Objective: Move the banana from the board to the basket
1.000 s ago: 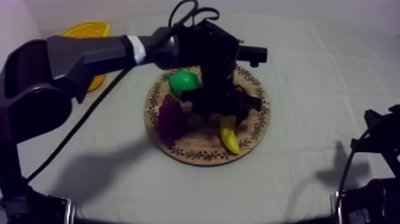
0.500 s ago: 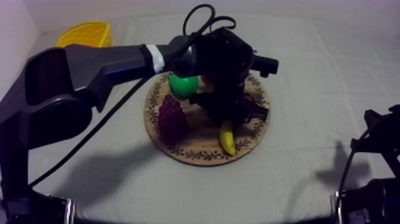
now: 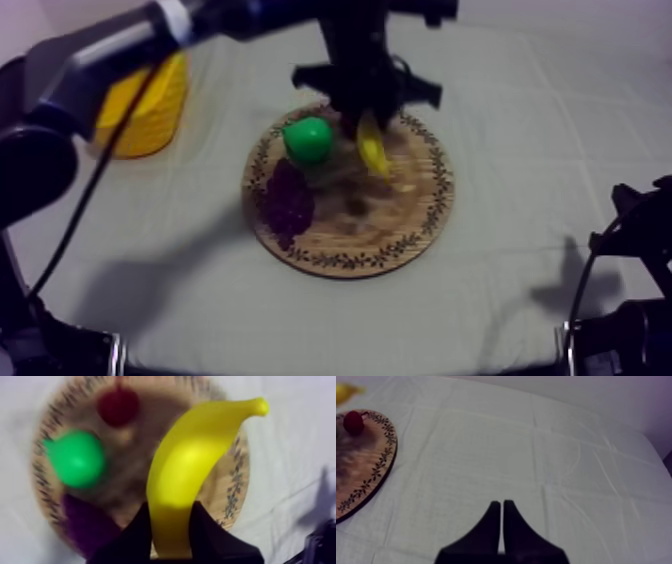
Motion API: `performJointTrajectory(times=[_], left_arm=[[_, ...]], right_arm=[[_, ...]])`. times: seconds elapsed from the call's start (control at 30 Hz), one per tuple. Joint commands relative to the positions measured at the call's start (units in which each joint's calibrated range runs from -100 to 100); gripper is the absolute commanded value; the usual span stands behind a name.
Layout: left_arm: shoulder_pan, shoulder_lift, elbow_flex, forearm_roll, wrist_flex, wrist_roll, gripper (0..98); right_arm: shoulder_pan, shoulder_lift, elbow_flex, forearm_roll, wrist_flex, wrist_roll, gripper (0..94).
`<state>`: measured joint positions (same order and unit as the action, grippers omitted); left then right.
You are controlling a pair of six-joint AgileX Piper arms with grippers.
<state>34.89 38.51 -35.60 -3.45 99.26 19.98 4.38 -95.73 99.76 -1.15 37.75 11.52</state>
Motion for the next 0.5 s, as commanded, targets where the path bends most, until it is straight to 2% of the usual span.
performJointTrajectory(times=[0.0,0.47], left_arm=[[-2.6,-5.1,0.0,-0.62,0.2,-0.5,4.2],[-21.2,-20.8,16.4,-3.94,0.1,-2.9,3.9]], right_arm=[[0.0,0.0,0.0,0.0,0.0,0.0,0.3],[0.0,0.0,0.0,0.0,0.0,0.0,0.3]])
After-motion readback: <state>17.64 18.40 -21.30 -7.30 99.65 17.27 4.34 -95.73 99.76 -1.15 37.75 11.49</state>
